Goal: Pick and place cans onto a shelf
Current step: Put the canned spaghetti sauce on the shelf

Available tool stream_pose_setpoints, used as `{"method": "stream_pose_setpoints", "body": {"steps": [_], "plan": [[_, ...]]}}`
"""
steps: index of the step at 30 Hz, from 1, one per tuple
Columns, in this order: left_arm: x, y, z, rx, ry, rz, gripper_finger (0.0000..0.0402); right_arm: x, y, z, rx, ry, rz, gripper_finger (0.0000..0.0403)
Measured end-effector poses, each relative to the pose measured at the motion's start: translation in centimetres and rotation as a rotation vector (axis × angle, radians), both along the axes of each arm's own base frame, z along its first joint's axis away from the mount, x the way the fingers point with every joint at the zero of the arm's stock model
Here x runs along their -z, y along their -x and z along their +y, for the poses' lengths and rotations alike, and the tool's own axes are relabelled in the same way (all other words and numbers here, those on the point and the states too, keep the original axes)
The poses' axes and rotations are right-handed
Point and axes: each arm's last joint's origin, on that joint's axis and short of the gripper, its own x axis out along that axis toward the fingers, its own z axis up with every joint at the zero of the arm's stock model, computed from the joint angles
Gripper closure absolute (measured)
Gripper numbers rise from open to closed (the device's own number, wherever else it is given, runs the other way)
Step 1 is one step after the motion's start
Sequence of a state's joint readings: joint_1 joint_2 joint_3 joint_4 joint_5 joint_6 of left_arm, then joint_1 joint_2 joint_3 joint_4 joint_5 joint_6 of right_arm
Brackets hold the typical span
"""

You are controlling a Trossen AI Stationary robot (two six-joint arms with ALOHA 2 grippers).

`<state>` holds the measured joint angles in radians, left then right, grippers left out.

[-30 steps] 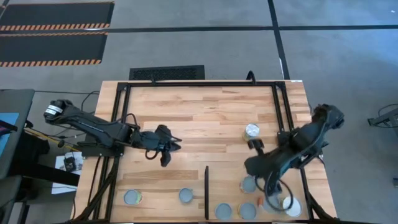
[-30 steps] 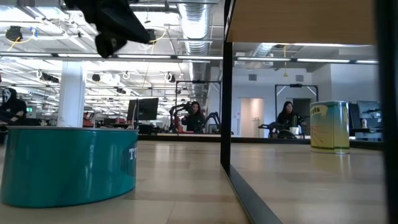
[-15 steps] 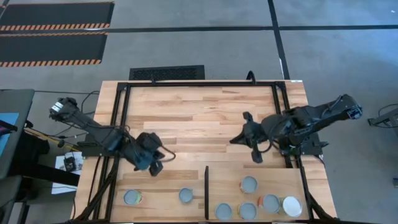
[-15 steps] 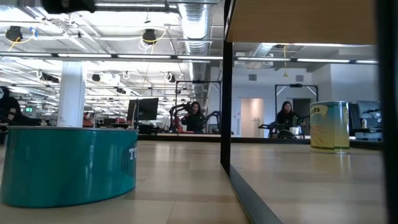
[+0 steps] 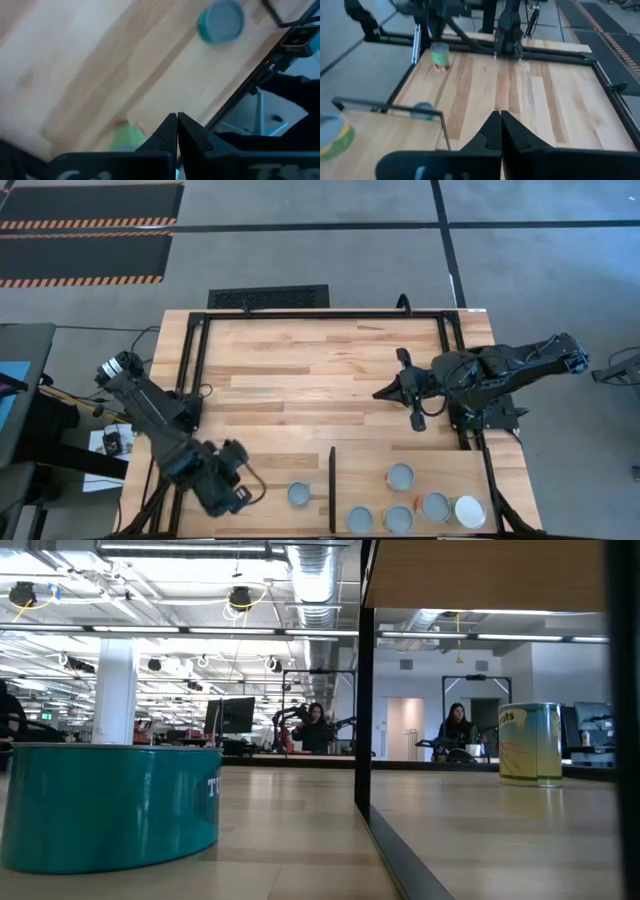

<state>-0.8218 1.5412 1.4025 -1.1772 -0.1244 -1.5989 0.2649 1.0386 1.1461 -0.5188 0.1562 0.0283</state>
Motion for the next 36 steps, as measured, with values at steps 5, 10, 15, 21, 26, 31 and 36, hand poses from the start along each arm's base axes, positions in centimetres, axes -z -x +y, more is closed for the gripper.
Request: {"method": "stream_pose_setpoints", "body": {"steps": [5, 10, 15, 21, 26, 31, 36], "plan": [[1.3, 0.9, -2.4, -0.119, 0.091, 0.116, 0.0391, 0.0, 0.1, 0.0, -0.006, 0.013, -0.002, 0.0395], [3.2, 1.3, -4.3, -0.168, 0.085, 0.204, 0.0336, 0.0, 0.0, 0.0, -0.012, 0.027, -0.004, 0.0394], [4.8, 0.8, -4.6, -0.247, 0.036, 0.252, 0.0277, -0.1, -0.1, -0.3, -0.007, 0.042, -0.019, 0.0397], [5.8, 0.7, -5.0, -0.362, 0.019, 0.304, 0.0262, -0.2, -0.2, -0.5, 0.007, 0.045, -0.031, 0.0395], [6.1, 1.2, -5.3, -0.402, 0.008, 0.337, 0.0276, -0.3, -0.2, -0.5, 0.006, 0.045, -0.034, 0.0396], [6.5, 1.4, -5.1, -0.407, -0.019, 0.324, 0.0289, -0.3, -0.2, -0.5, 0.004, 0.049, -0.04, 0.0395], [8.7, 1.5, -5.2, -0.374, 0.026, 0.332, 0.0292, -0.3, -0.2, -0.5, 0.004, 0.049, -0.04, 0.0395]]}}
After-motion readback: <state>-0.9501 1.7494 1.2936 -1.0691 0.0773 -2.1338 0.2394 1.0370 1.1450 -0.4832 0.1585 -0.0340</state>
